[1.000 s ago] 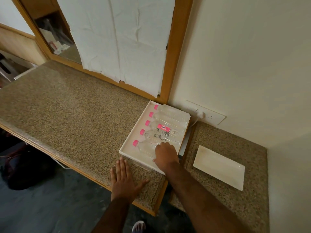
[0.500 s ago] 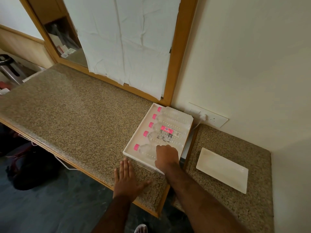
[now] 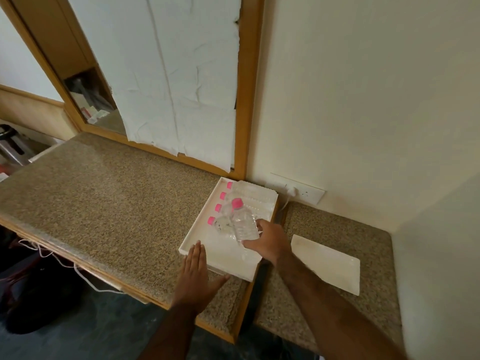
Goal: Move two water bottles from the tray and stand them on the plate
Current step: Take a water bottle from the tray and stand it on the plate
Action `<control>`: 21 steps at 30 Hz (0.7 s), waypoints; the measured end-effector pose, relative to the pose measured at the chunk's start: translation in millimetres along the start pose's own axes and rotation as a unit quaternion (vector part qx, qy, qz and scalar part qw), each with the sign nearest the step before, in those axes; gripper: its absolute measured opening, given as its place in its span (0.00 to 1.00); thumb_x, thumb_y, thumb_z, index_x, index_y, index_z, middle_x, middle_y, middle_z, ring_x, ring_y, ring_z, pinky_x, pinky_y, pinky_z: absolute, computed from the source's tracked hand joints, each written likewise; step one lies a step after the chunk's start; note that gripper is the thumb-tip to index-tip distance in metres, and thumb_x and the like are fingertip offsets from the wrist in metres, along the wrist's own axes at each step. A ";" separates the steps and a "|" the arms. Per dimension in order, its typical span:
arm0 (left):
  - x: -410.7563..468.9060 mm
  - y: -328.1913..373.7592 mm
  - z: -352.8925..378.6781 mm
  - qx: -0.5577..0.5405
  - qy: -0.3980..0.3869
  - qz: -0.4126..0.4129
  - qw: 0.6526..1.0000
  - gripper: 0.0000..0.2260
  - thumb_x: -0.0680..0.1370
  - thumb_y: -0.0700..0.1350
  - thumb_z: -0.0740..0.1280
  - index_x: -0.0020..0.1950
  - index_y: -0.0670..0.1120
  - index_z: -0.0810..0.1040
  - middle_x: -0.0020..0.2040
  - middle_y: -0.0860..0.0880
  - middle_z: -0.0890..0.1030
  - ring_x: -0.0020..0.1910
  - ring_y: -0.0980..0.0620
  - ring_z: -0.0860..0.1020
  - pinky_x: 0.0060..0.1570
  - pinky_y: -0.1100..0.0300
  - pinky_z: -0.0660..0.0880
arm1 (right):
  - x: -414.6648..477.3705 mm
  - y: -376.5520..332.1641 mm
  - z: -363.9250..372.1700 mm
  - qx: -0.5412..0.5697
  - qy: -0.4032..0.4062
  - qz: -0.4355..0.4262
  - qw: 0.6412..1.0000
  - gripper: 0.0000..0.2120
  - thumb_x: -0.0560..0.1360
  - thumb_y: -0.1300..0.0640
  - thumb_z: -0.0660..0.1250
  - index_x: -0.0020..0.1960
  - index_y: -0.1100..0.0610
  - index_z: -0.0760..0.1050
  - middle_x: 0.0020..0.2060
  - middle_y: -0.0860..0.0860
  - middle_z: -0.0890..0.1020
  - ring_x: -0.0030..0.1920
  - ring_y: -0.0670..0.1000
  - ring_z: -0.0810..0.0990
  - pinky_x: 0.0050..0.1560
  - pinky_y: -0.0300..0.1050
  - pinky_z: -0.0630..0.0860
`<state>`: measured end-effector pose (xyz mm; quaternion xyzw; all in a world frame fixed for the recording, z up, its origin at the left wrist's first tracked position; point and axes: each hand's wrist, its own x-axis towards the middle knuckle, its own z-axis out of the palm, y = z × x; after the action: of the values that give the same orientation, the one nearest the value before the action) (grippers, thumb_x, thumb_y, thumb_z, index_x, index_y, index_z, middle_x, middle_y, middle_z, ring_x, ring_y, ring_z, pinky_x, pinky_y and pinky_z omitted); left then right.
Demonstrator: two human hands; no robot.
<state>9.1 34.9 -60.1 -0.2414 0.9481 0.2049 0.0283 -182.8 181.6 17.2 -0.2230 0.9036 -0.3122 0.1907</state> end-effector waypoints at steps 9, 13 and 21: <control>18.6 78.8 8.9 -0.019 0.003 0.119 0.993 0.52 0.73 0.81 0.47 0.81 0.45 0.34 0.82 0.48 0.38 0.82 0.50 0.39 0.79 0.53 0.39 | -11.8 68.2 -111.3 0.084 0.022 -0.009 0.996 0.31 0.60 0.49 0.84 0.61 0.50 0.80 0.51 0.46 0.86 0.49 0.44 0.85 0.53 0.50 0.83; 25.2 108.3 23.4 -0.004 -0.020 0.176 0.984 0.50 0.76 0.79 0.51 0.81 0.45 0.35 0.83 0.47 0.37 0.83 0.49 0.39 0.80 0.53 0.39 | -25.1 102.8 -144.3 0.109 0.058 0.014 0.992 0.29 0.61 0.53 0.85 0.60 0.48 0.79 0.50 0.43 0.86 0.50 0.43 0.85 0.50 0.43 0.84; 19.7 157.9 75.4 -0.008 -0.066 0.205 0.976 0.54 0.72 0.82 0.51 0.83 0.47 0.37 0.83 0.50 0.36 0.81 0.54 0.35 0.80 0.54 0.38 | -50.3 174.8 -177.7 0.146 0.080 0.052 0.985 0.28 0.66 0.54 0.82 0.64 0.48 0.78 0.55 0.43 0.85 0.54 0.41 0.83 0.51 0.36 0.78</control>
<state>-85.8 182.6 -72.9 -0.0279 0.9718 0.2298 0.0459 -276.7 416.3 44.1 -0.1199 0.8709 -0.4473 0.1644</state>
